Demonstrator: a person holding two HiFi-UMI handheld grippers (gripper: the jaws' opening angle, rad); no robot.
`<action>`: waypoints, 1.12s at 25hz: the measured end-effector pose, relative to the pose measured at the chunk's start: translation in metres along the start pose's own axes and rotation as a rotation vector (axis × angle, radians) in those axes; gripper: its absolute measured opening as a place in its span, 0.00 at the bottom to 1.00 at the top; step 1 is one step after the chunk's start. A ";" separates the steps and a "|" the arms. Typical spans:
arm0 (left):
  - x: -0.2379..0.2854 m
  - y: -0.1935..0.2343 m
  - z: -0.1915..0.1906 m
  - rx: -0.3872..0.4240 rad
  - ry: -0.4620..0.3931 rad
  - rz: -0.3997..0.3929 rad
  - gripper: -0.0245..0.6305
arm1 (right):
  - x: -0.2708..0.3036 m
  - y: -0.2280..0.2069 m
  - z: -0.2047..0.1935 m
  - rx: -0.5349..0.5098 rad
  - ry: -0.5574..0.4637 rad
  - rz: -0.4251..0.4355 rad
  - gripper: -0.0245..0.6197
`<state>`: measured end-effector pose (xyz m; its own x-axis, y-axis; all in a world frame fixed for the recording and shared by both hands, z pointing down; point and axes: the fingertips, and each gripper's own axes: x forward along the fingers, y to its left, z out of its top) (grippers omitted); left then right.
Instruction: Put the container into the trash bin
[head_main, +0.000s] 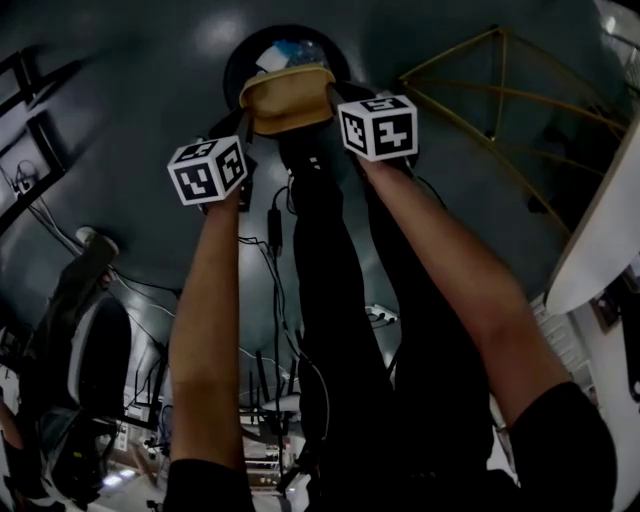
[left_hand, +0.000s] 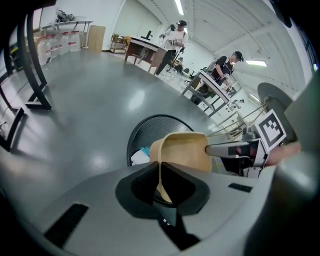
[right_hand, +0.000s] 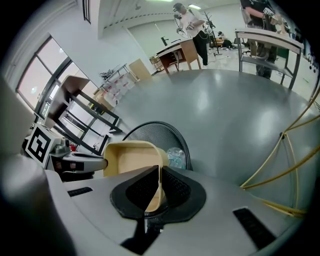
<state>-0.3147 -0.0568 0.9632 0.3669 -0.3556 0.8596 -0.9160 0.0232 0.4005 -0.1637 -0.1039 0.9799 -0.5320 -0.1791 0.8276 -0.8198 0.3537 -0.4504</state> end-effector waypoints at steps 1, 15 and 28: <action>0.001 -0.004 -0.001 0.003 -0.002 0.001 0.06 | -0.003 -0.003 -0.002 -0.001 -0.004 0.001 0.11; 0.000 -0.011 -0.009 -0.028 -0.014 -0.005 0.22 | -0.011 -0.001 -0.001 -0.038 -0.005 -0.031 0.24; -0.068 -0.095 0.018 -0.011 -0.039 -0.044 0.05 | -0.109 0.056 0.036 -0.117 -0.044 0.084 0.12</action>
<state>-0.2554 -0.0512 0.8607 0.4004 -0.3924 0.8281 -0.8970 0.0170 0.4418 -0.1596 -0.0978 0.8523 -0.6083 -0.1835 0.7722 -0.7432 0.4731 -0.4731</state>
